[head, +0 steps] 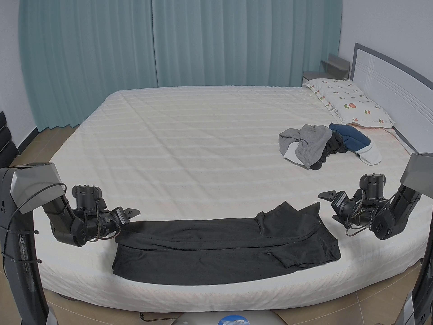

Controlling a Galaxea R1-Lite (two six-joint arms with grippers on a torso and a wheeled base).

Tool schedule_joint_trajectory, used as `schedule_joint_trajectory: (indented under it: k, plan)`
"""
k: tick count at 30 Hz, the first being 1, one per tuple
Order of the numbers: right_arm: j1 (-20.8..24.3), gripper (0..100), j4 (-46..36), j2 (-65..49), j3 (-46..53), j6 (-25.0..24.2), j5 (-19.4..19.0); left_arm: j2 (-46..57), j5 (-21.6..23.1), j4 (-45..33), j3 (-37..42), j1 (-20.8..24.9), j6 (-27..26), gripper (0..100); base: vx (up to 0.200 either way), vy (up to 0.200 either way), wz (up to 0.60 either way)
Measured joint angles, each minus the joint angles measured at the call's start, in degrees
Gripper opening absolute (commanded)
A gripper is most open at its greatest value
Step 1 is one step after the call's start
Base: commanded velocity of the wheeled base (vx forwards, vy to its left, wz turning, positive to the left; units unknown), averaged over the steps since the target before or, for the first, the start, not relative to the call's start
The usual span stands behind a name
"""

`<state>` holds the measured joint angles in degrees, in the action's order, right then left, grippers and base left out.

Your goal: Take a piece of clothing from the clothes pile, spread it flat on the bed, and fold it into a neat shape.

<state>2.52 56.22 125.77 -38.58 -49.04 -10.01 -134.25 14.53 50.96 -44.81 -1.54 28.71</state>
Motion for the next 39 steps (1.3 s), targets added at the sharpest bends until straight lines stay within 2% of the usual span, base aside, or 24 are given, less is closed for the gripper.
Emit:
schedule_joint_trajectory:
  k: [1, 7, 15, 21, 22, 30, 39]
  plan:
    - [0.0, 100, 0.0, 0.0, 0.0, 0.0, 0.0, 0.0, 0.0, 0.0, 0.2, 0.1, 0.0, 0, 0.000, 0.000, 0.00]
    - [0.0, 100, -2.5, 0.6, -0.9, 0.5, 0.1, 0.1, 0.0, 0.0, 0.4, 0.3, 0.0, 0, 0.000, 0.000, 0.00]
    - [0.5, 100, -9.7, 1.6, -6.9, 1.8, 0.0, 0.4, -0.4, 0.6, -0.1, -0.2, 1.3, 0, 0.000, 0.000, 0.00]
    - [0.9, 100, -13.8, 4.9, -12.9, 2.1, -0.1, 0.7, -3.1, 1.3, 0.2, -0.9, 2.4, 0, 0.000, 0.000, 0.00]
    - [1.0, 0, -14.2, 5.6, -13.7, 2.1, -0.1, 0.7, -3.3, 1.5, 0.3, -1.0, 2.4, 0, 0.000, 0.000, 0.00]
    - [1.1, 0, -14.6, 10.1, -17.2, 3.1, 0.1, 0.8, -3.6, 3.6, 0.4, -1.4, 2.6, 0, 0.000, 0.000, 0.00]
    - [-1.4, 0, -13.6, 11.0, -17.5, 2.7, 0.1, 0.8, -3.7, 3.9, 0.4, -2.3, 2.7, 0, 0.000, 0.000, 0.00]
